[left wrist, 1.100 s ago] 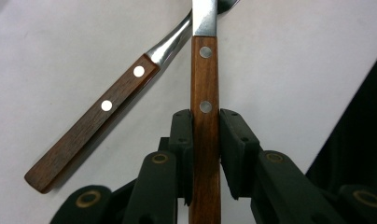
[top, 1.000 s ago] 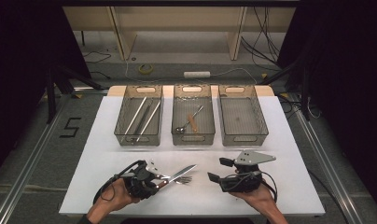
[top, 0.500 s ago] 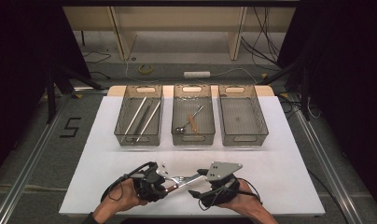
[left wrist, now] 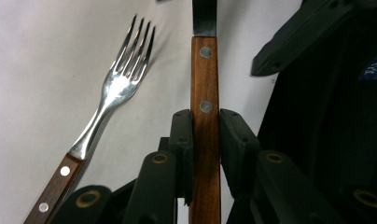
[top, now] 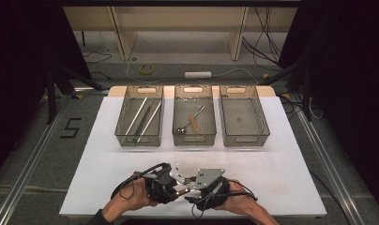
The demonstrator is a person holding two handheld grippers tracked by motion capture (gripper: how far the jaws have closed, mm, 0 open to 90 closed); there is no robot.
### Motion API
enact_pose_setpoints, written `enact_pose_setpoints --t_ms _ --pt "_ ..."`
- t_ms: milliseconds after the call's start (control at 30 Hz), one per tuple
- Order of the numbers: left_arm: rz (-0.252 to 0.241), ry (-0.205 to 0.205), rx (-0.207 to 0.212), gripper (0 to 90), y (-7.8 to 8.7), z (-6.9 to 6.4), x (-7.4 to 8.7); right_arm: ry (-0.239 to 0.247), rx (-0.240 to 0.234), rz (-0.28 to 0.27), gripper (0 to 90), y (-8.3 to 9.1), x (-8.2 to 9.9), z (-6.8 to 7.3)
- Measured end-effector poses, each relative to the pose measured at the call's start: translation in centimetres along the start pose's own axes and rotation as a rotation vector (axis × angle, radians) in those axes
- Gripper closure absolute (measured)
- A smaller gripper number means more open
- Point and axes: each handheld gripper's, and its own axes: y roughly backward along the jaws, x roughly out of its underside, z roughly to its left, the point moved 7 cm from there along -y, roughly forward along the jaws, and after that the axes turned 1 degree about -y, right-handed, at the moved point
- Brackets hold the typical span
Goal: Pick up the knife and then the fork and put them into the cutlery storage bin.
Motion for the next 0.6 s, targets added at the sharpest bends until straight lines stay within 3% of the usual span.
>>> enact_pose_setpoints --t_ms 367,600 --pt "0.008 -0.065 0.013 75.0 0.3 -1.0 -0.8 0.073 -0.036 0.044 55.7 -0.6 0.4 0.5" --pt "-0.012 -0.068 0.018 74.9 0.3 -1.3 -1.0 0.098 -0.050 0.051 64.2 -0.6 0.5 0.9"
